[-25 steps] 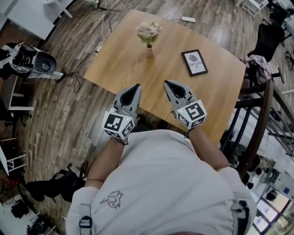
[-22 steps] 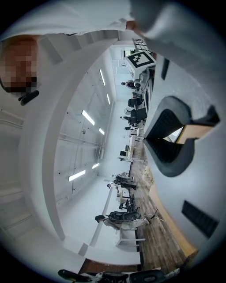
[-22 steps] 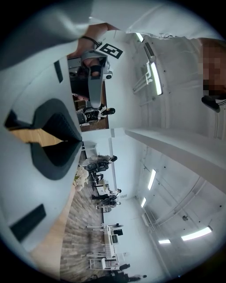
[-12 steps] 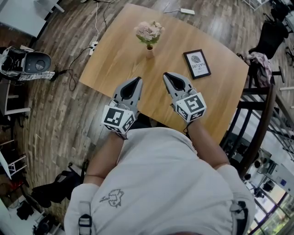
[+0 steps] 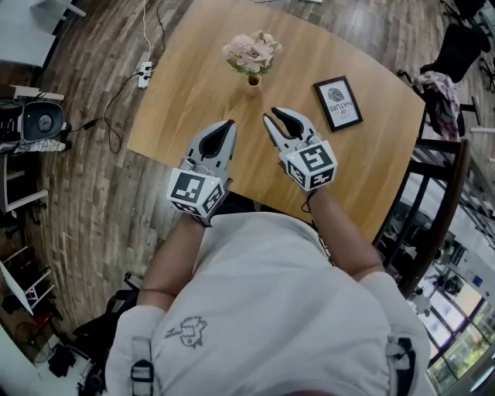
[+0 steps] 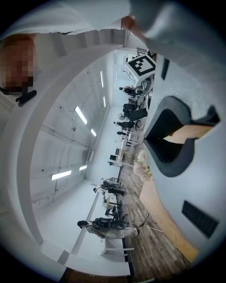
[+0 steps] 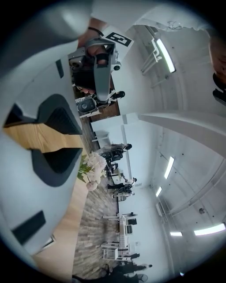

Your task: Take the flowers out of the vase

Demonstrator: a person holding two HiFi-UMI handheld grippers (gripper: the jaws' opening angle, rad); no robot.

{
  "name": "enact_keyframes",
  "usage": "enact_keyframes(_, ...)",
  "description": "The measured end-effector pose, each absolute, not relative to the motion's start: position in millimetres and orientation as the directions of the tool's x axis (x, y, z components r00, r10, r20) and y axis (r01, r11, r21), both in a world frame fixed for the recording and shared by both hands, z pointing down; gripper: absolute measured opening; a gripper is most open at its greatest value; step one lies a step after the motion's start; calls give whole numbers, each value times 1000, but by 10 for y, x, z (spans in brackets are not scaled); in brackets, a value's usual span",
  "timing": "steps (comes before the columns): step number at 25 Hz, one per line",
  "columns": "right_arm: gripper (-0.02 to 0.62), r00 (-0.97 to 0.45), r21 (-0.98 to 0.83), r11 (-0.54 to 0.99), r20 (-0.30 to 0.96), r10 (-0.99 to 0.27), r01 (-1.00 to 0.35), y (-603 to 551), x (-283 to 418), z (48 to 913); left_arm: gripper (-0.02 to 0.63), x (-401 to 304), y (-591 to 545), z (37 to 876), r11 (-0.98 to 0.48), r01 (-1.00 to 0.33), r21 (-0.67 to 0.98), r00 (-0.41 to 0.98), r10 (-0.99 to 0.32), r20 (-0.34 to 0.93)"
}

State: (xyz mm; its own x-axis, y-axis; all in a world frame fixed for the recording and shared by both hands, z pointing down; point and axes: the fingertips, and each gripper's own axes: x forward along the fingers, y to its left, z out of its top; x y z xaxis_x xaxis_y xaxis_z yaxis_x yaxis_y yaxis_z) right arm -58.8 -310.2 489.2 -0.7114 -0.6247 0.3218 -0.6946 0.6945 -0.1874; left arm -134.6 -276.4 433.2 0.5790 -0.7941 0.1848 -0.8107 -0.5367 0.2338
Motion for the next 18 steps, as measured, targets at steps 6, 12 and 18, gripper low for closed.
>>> enact_keyframes(6, 114, -671, -207, 648, 382, -636, -733, -3533, -735, 5303, 5, -1460, -3108, 4567, -558, -788, 261, 609, -768, 197)
enact_keyframes(12, 132, -621, -212, 596, 433, -653, -774, -3922, -856, 5702, 5, -1581, -3456, 4840, -569, -775, 276, 626, -749, 216)
enact_keyframes(18, 138, -573, -223, 542, 490, -657, -811, -4153, -911, 6048, 5, -1602, -3711, 5066, -590, -748, 303, 659, -713, 241)
